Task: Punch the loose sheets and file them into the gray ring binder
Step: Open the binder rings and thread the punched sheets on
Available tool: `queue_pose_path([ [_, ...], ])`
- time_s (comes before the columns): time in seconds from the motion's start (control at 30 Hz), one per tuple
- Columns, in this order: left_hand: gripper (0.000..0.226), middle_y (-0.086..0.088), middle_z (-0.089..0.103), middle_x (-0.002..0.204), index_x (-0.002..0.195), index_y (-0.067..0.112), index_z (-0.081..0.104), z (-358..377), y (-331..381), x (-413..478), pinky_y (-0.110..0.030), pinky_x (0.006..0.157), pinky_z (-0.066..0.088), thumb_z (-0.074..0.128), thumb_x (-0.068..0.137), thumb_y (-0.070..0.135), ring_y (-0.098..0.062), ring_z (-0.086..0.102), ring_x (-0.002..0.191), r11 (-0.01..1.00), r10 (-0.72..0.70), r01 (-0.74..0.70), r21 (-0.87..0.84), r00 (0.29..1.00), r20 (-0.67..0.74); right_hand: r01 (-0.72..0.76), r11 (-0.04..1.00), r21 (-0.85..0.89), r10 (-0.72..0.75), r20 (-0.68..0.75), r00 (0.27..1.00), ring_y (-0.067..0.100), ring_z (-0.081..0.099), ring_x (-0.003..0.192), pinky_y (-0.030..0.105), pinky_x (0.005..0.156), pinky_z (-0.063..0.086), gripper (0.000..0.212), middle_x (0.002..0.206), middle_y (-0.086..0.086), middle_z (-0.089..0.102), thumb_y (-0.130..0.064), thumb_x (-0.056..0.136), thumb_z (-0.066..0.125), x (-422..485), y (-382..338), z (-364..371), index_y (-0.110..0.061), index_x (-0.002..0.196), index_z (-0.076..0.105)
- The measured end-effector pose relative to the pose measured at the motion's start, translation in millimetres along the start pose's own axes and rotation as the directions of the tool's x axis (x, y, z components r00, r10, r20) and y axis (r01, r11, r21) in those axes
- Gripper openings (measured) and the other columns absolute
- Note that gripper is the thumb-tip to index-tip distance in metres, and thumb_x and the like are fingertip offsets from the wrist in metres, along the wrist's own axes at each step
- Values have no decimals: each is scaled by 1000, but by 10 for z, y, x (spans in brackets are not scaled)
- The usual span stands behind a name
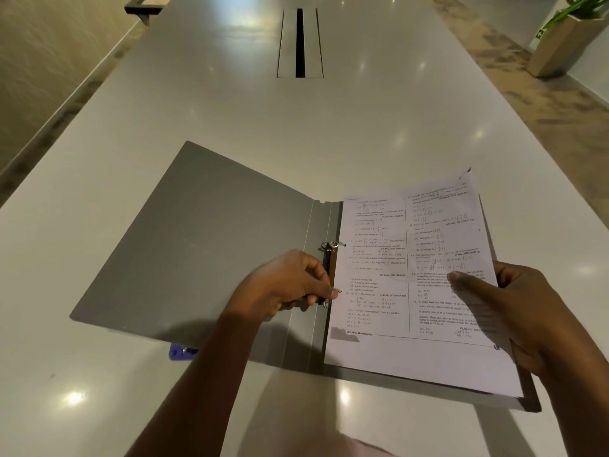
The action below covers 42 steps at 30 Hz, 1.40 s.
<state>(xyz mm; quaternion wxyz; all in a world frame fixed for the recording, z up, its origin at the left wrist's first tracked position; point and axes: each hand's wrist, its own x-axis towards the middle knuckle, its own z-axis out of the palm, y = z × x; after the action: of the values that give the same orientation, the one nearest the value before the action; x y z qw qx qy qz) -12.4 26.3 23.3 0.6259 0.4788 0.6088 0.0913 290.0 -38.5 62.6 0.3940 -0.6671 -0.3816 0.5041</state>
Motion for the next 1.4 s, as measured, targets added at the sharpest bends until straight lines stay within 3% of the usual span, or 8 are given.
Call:
queue_pose_path([
  [0.1,13,-19,80,98,98,3,69,-20,-4,-12,-24,57,50,78,89,2,-10,56,51,996,46,-45,-77,999,5,-28,1000,15,28,-8,1000,34,80,94,62,95,57,24,109,8,82,-17,87,76,27,77,-8,-10,110,78],
  [0.27,6,-2,73,88,100,15,72,-60,145,-128,-10,52,52,74,95,16,-6,64,68,975,207,-185,125,959,-195,-57,997,53,58,-15,998,31,80,92,47,85,61,17,106,9,82,-7,92,72,75,171,-3,-9,108,77],
  [0.33,19,9,67,93,108,25,71,-60,218,-154,-8,54,47,79,91,24,-2,61,78,927,343,-266,265,887,-310,-71,996,51,72,-22,997,30,81,91,46,85,62,15,105,8,82,-6,94,70,86,203,-6,-9,107,78],
  [0.43,52,15,55,107,132,37,66,-25,272,-121,-12,79,40,86,84,30,4,53,87,831,487,-344,438,831,-271,-87,994,61,89,-29,996,30,81,88,45,78,64,13,101,8,83,-5,95,70,89,250,8,-9,105,78],
  [0.53,70,10,52,120,143,34,62,43,261,-10,-25,97,41,90,79,27,-6,53,105,831,486,-349,434,834,-261,-84,994,71,87,-36,996,29,81,85,37,68,65,13,97,9,83,-3,95,69,80,274,39,-8,103,77],
  [0.8,56,-1,56,122,129,34,73,46,263,247,-35,101,53,92,76,35,-19,58,110,749,473,-253,612,851,-228,-118,993,29,119,-33,992,34,80,89,59,89,61,13,100,8,83,-9,94,73,126,422,48,-9,105,78],
  [1.13,52,-2,58,122,128,32,74,61,222,319,-28,99,50,90,79,33,-17,60,107,698,491,-221,681,840,-230,-181,983,35,181,-5,983,33,81,89,56,87,62,12,102,8,83,-10,96,70,196,529,122,-9,107,76],
  [1.4,52,1,60,116,128,30,74,61,119,363,-25,97,49,91,79,29,-14,61,108,753,499,-264,602,826,-262,-90,994,-65,79,-160,984,30,80,82,52,83,64,11,93,6,82,-23,95,74,272,618,48,-14,102,72],
])
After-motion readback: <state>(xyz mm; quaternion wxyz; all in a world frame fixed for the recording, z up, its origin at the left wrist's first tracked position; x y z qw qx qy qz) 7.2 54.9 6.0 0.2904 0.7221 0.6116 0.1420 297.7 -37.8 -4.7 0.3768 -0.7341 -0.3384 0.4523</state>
